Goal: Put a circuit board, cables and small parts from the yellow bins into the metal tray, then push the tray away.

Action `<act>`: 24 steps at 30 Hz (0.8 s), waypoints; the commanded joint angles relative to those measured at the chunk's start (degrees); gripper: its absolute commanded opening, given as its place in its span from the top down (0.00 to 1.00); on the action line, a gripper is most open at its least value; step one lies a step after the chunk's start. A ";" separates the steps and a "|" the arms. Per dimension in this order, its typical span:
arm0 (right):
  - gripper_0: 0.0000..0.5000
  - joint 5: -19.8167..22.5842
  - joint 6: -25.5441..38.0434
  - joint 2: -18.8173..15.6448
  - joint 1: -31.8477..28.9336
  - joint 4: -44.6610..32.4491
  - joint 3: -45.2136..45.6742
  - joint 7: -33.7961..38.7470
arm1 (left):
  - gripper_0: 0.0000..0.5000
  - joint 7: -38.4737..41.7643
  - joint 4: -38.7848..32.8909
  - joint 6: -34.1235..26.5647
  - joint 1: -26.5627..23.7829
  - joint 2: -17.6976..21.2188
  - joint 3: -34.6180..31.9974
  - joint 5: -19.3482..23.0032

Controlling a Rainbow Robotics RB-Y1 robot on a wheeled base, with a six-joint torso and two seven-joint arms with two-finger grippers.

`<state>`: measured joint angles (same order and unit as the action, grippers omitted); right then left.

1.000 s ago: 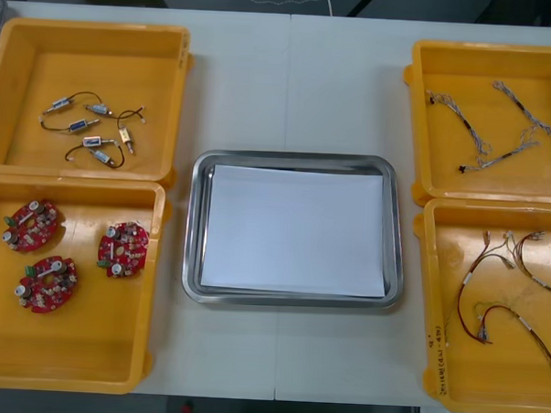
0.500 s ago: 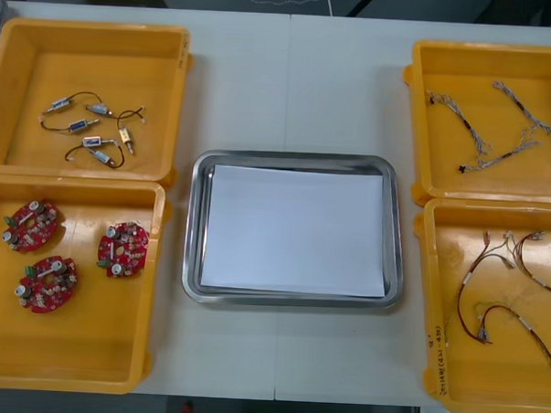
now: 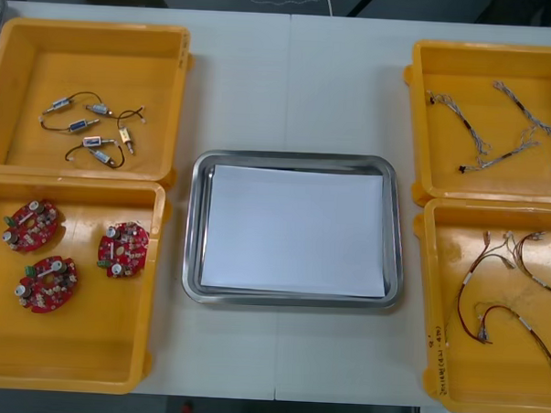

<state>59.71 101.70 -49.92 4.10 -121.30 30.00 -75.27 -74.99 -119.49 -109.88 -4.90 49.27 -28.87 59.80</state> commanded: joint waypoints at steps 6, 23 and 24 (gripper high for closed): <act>0.00 -0.03 -8.10 -5.71 -7.79 0.53 -0.65 -5.68 | 0.00 -0.60 4.71 3.35 -0.29 0.83 1.71 0.14; 0.00 2.78 -17.41 -8.44 -8.41 9.76 -5.22 -23.52 | 0.00 -2.01 15.87 9.94 -2.49 1.89 5.58 -0.82; 0.00 2.87 -17.76 -8.44 -8.32 10.03 -5.75 -23.70 | 0.00 -2.09 16.57 10.30 -2.66 1.89 5.84 -1.00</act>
<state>61.78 85.10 -55.70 -3.52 -111.74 25.84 -95.78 -74.99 -104.25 -100.86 -5.40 49.28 -24.34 59.63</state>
